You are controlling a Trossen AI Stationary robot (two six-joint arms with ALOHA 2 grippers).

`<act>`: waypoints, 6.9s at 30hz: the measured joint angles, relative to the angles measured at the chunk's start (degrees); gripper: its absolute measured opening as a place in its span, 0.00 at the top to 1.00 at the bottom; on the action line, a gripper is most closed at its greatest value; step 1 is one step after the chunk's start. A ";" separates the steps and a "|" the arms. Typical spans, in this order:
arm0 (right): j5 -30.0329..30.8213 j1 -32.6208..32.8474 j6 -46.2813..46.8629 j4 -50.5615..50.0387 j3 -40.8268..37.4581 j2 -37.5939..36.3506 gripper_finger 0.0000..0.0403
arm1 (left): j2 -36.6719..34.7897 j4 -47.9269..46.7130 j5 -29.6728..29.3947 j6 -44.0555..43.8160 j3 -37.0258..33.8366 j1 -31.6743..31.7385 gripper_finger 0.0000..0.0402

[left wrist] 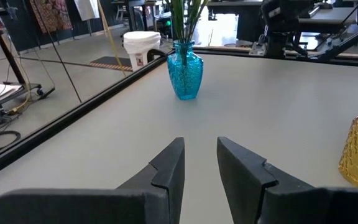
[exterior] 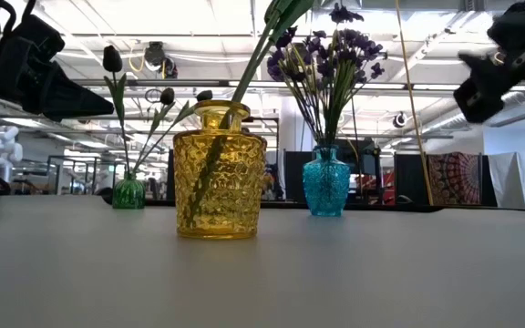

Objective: Sort flowers into vase by color
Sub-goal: Return to Home Position

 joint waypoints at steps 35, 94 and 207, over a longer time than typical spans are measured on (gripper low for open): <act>-0.85 0.00 -3.94 0.81 0.24 0.02 0.51 | 0.01 4.18 0.02 2.15 -0.28 -0.01 0.74; -0.85 0.01 -3.94 0.82 0.24 0.02 0.51 | -0.01 10.67 -0.01 9.01 0.02 0.00 0.74; -0.84 0.02 -3.94 0.81 0.24 0.02 0.51 | 0.01 10.67 -0.02 9.00 0.02 0.01 0.74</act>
